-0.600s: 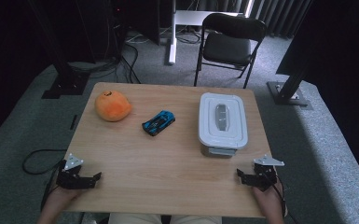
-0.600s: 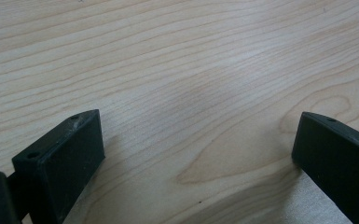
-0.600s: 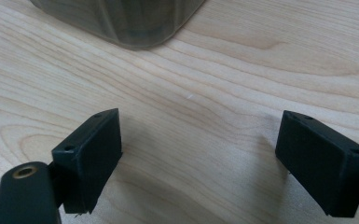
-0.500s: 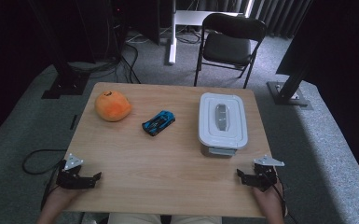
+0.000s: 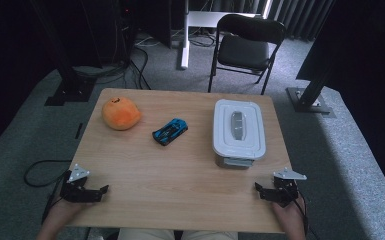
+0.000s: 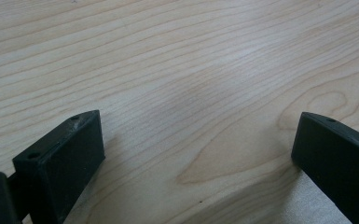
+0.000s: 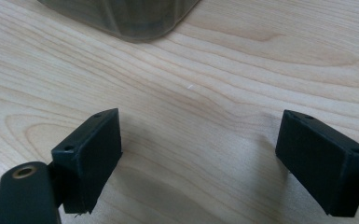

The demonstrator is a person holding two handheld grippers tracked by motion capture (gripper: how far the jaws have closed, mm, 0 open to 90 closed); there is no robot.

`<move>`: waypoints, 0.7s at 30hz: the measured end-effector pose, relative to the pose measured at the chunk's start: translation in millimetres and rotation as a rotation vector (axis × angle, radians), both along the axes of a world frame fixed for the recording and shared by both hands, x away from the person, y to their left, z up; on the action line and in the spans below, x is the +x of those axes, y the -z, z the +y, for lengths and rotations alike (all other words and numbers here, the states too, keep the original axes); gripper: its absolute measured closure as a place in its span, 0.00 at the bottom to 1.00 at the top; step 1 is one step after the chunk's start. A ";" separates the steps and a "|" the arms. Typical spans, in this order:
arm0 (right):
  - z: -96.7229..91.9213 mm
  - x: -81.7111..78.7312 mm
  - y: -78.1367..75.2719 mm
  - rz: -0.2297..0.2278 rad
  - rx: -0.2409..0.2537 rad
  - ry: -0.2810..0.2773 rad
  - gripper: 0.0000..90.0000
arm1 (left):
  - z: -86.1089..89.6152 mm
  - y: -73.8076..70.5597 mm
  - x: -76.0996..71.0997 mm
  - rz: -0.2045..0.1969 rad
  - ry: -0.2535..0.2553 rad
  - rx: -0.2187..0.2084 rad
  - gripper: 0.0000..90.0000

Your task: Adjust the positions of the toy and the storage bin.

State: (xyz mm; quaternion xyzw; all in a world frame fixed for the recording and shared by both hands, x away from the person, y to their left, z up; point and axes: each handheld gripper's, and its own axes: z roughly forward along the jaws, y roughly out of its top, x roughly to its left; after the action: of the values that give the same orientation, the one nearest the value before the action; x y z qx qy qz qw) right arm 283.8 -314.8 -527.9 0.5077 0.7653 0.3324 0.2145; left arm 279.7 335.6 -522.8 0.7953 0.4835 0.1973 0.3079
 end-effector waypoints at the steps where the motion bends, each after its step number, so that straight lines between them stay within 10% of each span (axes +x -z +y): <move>1: 0.0 0.4 0.0 0.000 0.000 0.002 0.15 | -0.2 -0.1 0.4 0.002 0.001 0.000 0.03; 21: 0.3 1.1 -0.1 0.001 0.000 0.008 0.15 | -33.2 -11.7 26.3 0.028 0.076 0.019 0.03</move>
State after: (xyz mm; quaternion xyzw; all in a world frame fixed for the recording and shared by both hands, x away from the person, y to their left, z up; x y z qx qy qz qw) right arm 284.8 -314.5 -527.8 0.5108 0.7634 0.3314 0.2157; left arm 306.0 302.4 -511.1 0.8187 0.4552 0.1791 0.3008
